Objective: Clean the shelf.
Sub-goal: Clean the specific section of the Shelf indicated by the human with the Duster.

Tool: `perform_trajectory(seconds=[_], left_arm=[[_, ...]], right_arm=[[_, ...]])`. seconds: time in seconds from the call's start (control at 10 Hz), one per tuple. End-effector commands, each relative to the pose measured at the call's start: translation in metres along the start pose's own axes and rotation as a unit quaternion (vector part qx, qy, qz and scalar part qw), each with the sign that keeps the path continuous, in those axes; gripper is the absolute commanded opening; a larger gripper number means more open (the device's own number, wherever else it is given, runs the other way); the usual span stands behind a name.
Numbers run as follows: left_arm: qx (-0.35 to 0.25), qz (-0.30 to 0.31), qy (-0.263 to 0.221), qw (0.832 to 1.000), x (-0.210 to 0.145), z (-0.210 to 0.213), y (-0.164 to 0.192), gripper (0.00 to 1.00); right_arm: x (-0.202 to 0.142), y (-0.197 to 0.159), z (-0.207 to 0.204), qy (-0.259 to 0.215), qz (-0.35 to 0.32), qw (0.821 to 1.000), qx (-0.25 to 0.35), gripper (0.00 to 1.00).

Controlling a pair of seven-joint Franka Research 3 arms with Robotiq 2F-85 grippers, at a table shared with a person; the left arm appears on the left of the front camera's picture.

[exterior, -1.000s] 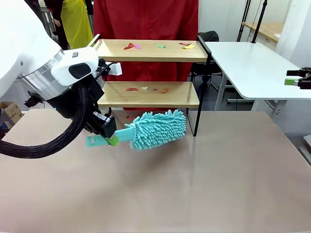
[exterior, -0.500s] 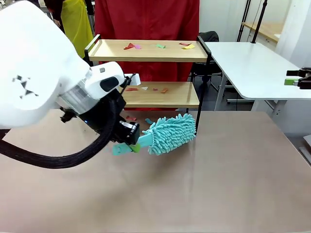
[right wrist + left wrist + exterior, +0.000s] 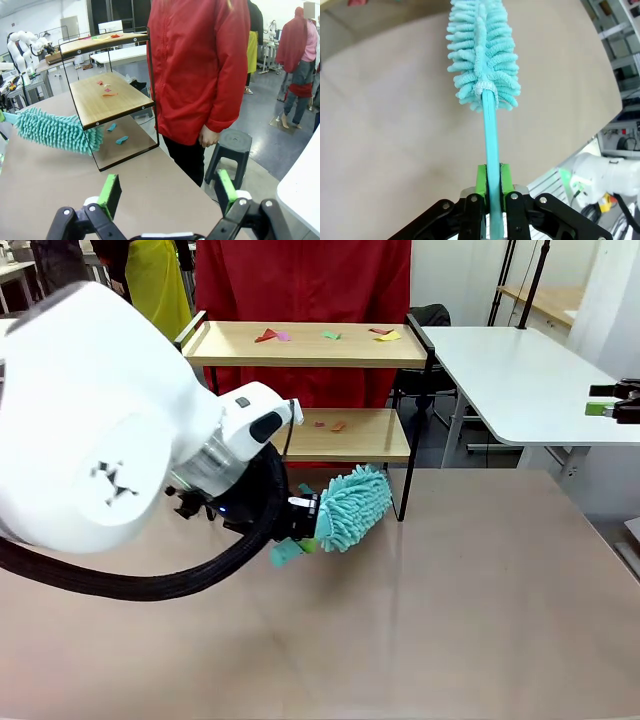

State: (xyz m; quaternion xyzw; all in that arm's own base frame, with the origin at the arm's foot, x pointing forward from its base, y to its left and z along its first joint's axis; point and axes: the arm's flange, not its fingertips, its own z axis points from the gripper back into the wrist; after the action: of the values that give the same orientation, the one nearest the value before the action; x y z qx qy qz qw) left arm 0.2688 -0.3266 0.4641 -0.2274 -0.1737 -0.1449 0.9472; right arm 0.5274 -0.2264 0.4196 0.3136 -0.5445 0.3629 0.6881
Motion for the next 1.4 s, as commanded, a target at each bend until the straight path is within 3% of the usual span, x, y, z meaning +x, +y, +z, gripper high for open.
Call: perform_trajectory(seconds=[0.0, 0.5, 1.3], left_arm=[[0.002, 0.023, -0.028, 0.999, 0.003, -0.025, -0.015, 0.13], [0.042, 0.065, -0.116, 0.99, 0.002, -0.071, -0.036, 0.13], [0.057, 0.093, -0.147, 0.983, 0.015, -0.128, -0.061, 0.13]], right_arm=[[0.002, 0.0, -0.001, 0.0, 0.002, 1.0, 0.0, 1.0], [0.002, 0.0, -0.001, 0.0, 0.002, 1.0, 0.0, 1.0], [0.002, 0.0, -0.001, 0.0, 0.002, 1.0, 0.0, 1.0]])
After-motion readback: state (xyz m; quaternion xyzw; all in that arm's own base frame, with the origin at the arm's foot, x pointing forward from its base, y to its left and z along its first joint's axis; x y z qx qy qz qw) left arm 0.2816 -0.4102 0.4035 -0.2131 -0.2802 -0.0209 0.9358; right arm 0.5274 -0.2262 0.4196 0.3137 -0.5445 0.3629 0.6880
